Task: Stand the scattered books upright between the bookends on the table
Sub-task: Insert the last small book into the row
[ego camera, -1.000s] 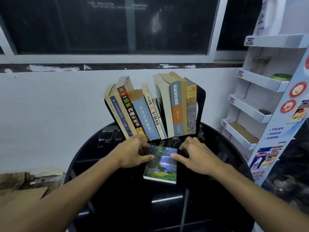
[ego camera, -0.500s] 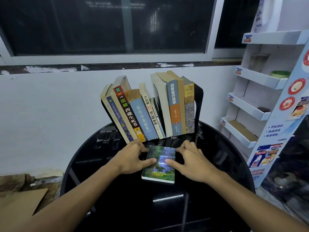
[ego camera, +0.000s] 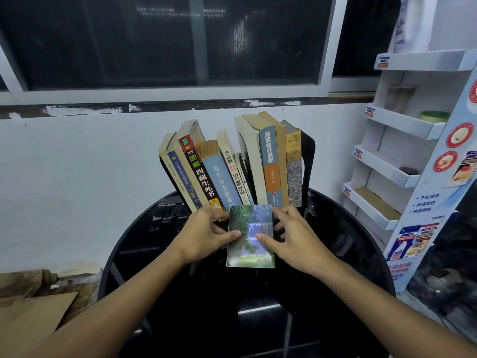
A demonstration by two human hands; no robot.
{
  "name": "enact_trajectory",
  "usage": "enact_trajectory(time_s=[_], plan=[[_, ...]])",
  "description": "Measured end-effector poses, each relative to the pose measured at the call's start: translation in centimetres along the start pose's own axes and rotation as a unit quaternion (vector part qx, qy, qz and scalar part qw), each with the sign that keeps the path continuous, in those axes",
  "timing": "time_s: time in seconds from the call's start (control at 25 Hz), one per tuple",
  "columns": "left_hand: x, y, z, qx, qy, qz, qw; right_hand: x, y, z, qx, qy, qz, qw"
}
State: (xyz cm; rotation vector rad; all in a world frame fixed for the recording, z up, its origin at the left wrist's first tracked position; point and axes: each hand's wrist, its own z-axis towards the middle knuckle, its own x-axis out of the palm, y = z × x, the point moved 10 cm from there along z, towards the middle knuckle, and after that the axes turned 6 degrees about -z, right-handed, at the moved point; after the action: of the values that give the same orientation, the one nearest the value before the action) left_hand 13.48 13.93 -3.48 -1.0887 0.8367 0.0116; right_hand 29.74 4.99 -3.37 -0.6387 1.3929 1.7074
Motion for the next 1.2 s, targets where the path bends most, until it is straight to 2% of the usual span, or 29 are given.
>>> enact_trajectory(time_s=[0.16,0.36,0.52,0.72,0.96,1.2], plan=[[-1.1,-1.7,0.0,0.017,-0.026,-0.039,0.999,-2.2,1.6,0.4,-0.039,-0.066,0.044,0.996],[-1.4,-2.5,0.7,0.063,-0.056,0.009,0.996,-3.6,2.3,-0.2,-0.053,-0.135,0.059,0.988],[-0.1,-2.7,-0.1,0.105,-0.050,0.043,0.992,-3.2,2.7,-1.3,-0.066,-0.141,0.062,0.986],[0.8,-2.0,0.0,0.113,-0.055,0.082,0.989,-3.5,3.5,-1.1,-0.077,-0.138,0.031,0.987],[0.7,-2.5,0.2,0.117,-0.050,0.099,0.987,-4.2,3.7,-1.1,-0.049,-0.166,0.029,0.984],[-3.9,-5.8,0.7,0.174,-0.180,0.197,0.948,-6.4,4.5,-0.5,-0.038,-0.182,0.028,0.982]])
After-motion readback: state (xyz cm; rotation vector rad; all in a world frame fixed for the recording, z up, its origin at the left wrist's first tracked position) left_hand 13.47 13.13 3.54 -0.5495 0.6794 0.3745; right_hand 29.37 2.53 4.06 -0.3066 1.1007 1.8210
